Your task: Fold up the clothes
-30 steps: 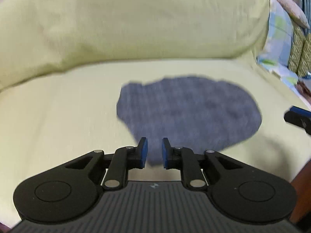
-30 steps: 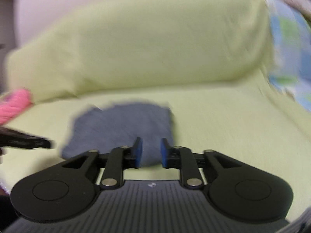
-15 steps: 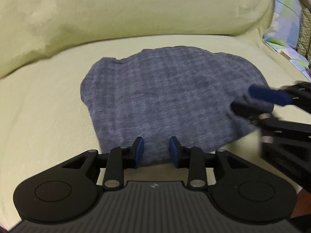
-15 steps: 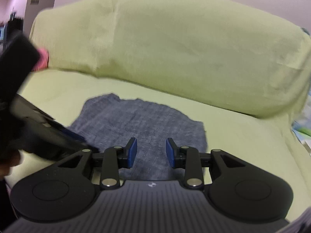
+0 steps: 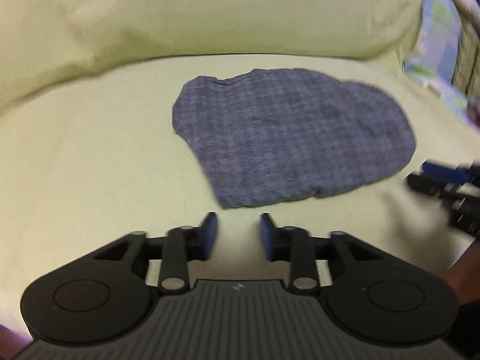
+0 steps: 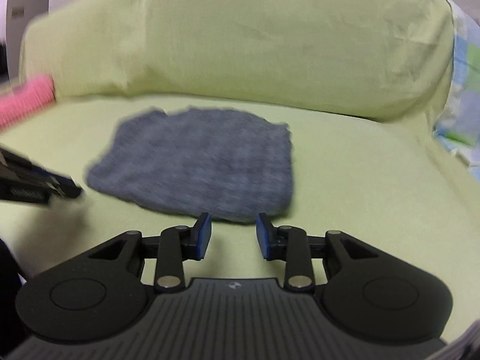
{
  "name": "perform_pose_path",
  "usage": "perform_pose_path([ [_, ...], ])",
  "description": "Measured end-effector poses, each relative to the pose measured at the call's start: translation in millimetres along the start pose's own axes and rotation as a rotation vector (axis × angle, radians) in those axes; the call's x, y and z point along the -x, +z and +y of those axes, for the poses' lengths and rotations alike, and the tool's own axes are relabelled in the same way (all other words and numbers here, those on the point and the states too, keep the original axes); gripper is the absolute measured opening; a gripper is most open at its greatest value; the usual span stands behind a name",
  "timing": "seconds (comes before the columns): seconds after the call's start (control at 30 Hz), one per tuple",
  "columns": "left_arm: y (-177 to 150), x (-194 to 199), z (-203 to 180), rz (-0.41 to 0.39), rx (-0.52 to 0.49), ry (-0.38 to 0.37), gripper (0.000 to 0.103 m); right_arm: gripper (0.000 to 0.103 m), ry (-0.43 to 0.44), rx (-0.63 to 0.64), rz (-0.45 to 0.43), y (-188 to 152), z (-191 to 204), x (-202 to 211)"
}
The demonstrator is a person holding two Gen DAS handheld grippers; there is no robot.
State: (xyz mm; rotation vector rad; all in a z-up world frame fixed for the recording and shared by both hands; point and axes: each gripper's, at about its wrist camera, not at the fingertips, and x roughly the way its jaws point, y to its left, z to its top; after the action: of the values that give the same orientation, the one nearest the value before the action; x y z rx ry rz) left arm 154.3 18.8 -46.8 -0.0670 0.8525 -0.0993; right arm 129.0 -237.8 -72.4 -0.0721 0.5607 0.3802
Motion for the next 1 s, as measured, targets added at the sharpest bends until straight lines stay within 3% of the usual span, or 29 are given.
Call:
perform_pose_path([
  [0.07, 3, -8, 12, 0.023, 0.125, -0.023, 0.048, 0.034, 0.063, -0.179, 0.034, 8, -13, -6],
  [0.1, 4, -12, 18, 0.032, 0.182, -0.03, 0.052, 0.045, 0.088, -0.283, 0.047, 7, -21, -8],
  [0.17, 5, -16, 25, 0.042, 0.244, -0.035, 0.053, 0.053, 0.125, -0.427, 0.052, 2, -32, -4],
  [0.2, 6, -18, 27, 0.046, 0.261, -0.036, 0.053, 0.053, 0.113, -0.432, 0.05, 0, -32, -7],
  [0.33, 2, -17, 14, 0.019, 0.171, -0.042, 0.06, 0.053, 0.05, -0.423, 0.061, -8, -37, -15],
  [0.47, 1, -23, 24, -0.005, 0.316, -0.068, 0.06, 0.053, 0.095, -0.54, 0.052, -16, -50, -20],
  [0.63, 5, -28, 35, -0.024, 0.49, -0.085, 0.06, 0.055, 0.085, -0.617, 0.014, -19, -53, -25],
  [0.77, 4, -31, 40, -0.051, 0.634, -0.117, 0.06, 0.067, 0.083, -0.783, -0.013, -22, -67, -36],
  [1.0, 4, -32, 41, -0.053, 0.688, -0.129, 0.056, 0.067, 0.078, -0.832, -0.037, -17, -65, -56],
])
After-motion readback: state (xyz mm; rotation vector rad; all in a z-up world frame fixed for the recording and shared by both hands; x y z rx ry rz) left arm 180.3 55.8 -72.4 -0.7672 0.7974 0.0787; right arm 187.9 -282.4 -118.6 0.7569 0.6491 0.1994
